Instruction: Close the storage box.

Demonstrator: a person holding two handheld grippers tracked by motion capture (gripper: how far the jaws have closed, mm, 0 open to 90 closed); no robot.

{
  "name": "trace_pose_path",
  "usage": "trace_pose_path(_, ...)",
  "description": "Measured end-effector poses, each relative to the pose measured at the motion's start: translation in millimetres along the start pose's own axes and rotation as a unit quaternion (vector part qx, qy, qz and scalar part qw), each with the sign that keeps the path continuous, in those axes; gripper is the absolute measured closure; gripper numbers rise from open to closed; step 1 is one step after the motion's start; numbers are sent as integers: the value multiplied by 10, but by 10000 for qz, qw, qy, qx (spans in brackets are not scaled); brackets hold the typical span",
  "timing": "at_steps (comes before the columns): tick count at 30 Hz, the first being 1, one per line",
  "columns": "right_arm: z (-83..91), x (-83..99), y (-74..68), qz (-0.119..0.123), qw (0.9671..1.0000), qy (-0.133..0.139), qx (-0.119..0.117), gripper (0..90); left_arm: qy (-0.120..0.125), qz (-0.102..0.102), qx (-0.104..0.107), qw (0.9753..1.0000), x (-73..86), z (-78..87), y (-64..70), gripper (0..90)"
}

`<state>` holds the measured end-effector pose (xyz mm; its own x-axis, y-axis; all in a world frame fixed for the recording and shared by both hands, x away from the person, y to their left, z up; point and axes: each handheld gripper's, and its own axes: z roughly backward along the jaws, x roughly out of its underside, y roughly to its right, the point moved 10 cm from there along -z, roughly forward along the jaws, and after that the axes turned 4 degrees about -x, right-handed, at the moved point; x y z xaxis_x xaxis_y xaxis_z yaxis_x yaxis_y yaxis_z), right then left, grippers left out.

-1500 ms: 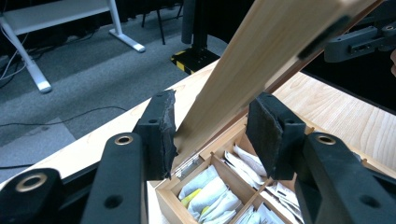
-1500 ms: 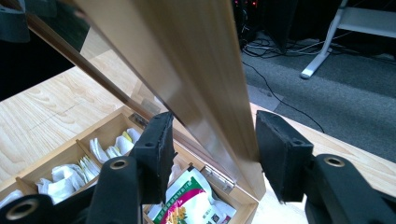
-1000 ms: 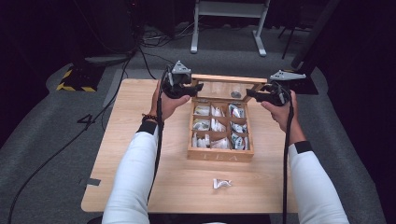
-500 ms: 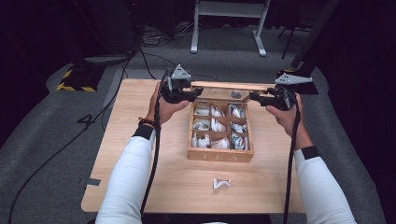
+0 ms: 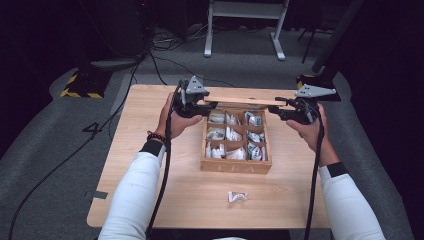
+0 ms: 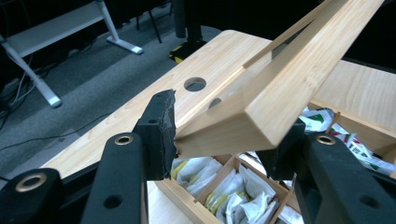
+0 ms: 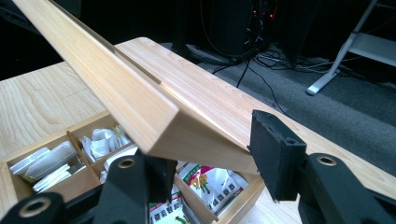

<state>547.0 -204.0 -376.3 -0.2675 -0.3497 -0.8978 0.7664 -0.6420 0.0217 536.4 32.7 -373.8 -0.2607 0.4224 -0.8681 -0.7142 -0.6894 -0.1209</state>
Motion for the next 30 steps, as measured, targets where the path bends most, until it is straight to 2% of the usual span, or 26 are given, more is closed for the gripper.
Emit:
trace_pose_path(4, 7, 35, -39, 13, 10000, 16, 31, 508, 87, 33, 111, 9999, 43, 19, 36, 515)
trace_pose_path(8, 33, 67, -96, -37, 10000, 13, 35, 479, 84, -74, 11, 9999, 94, 30, 81, 513)
trace_pose_path(15, 60, 156, -156, 43, 9999, -132, 82, 439, 35, -188, -107, 9998, 188, 56, 143, 499)
trace_pose_path(19, 80, 200, -181, 71, 9998, -178, 72, 430, 53, -88, -9, 9999, 227, 60, 172, 467)
trace_pose_path(22, 88, 221, -193, 84, 9997, -201, 54, 422, 54, -97, -8, 9999, 248, 60, 184, 454)
trace_pose_path(26, 121, 274, -224, 92, 9998, -180, 0, 416, -22, -105, -16, 9999, 289, 66, 220, 425)
trace_pose_path(30, 124, 341, -259, 97, 9996, -260, -56, 390, -132, -66, 80, 9999, 334, 65, 277, 363)
